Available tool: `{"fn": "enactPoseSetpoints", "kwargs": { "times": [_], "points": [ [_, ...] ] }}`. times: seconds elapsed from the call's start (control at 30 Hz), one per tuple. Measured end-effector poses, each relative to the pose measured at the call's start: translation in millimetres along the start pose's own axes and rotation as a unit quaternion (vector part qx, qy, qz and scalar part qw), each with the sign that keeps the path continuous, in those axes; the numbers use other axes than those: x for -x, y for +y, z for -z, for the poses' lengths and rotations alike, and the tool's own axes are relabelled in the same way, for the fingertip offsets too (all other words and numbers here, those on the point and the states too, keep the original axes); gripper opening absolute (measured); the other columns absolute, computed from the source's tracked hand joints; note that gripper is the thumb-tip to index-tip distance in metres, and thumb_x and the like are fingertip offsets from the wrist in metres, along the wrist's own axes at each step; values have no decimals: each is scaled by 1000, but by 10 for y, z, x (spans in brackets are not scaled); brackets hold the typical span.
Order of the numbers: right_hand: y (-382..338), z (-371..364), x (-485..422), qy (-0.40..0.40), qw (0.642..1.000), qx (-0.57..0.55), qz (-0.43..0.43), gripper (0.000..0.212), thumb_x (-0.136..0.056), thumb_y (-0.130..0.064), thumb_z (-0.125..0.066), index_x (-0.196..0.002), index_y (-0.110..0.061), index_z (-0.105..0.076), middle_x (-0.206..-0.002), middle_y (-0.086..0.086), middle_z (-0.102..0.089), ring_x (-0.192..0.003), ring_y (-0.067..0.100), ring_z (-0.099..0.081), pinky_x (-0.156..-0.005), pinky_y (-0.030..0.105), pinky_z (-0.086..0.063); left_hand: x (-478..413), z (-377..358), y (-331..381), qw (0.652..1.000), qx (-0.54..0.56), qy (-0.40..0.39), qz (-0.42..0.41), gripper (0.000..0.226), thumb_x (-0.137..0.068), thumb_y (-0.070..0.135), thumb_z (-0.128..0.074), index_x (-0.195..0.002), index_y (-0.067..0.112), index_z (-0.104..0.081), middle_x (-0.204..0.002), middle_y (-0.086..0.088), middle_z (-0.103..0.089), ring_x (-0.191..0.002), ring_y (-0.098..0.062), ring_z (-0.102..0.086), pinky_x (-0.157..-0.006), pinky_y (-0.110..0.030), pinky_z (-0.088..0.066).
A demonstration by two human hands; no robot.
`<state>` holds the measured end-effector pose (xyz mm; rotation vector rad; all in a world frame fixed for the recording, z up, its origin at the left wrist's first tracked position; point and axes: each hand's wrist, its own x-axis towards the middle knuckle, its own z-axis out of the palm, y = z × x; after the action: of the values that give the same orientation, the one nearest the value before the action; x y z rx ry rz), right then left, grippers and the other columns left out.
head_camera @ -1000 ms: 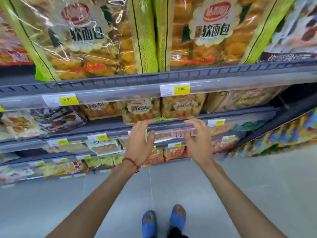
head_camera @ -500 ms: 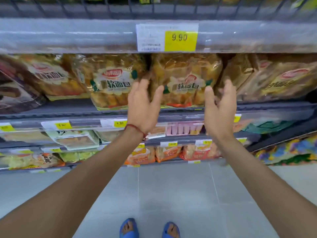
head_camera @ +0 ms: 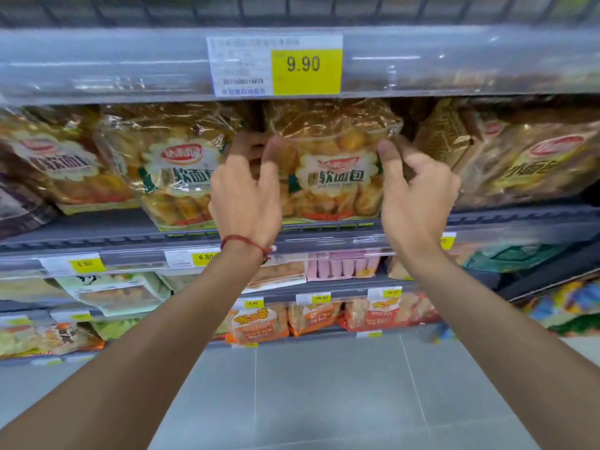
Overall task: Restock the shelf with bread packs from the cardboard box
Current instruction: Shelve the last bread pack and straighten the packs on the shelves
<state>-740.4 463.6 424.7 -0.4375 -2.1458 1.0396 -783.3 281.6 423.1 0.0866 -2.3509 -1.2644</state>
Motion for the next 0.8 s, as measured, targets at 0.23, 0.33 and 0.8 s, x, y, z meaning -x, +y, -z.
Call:
{"fn": "enactPoseSetpoints", "kwargs": {
  "times": [0.23, 0.33, 0.8],
  "points": [
    [-18, 39, -55, -22, 999, 34, 14, 60, -103, -45, -54, -51, -25, -34, -46, -9, -32, -47, 9, -31, -61, 33, -21, -22, 54, 149, 1000, -7, 2, -13, 24, -98, 46, -48, -94, 26, -62, -88, -7, -68, -83, -35, -60, -64, -41, -48],
    [-36, 52, -56, -26, 1000, 16, 6, 56, -104, -44, -54, -52, -32, -35, -45, -8, -32, -46, 10, -31, -59, 35, -21, -13, 31, 157, 1000, -3, 7, -6, 25, -99, 46, -47, -94, 25, -60, -92, -9, -68, -84, -36, -59, -62, -38, -44],
    [629, -171, 68, -165, 980, 102, -51, 36, -90, -49, -71, -116, -25, -63, -102, 1, -75, -99, 30, -71, -83, 50, -60, 294, -183, -398, 997, -16, -70, -15, 55, -90, 38, -70, -138, 17, -52, -97, -7, -71, -90, -27, -68, -81, -43, -59]
  ]
}}
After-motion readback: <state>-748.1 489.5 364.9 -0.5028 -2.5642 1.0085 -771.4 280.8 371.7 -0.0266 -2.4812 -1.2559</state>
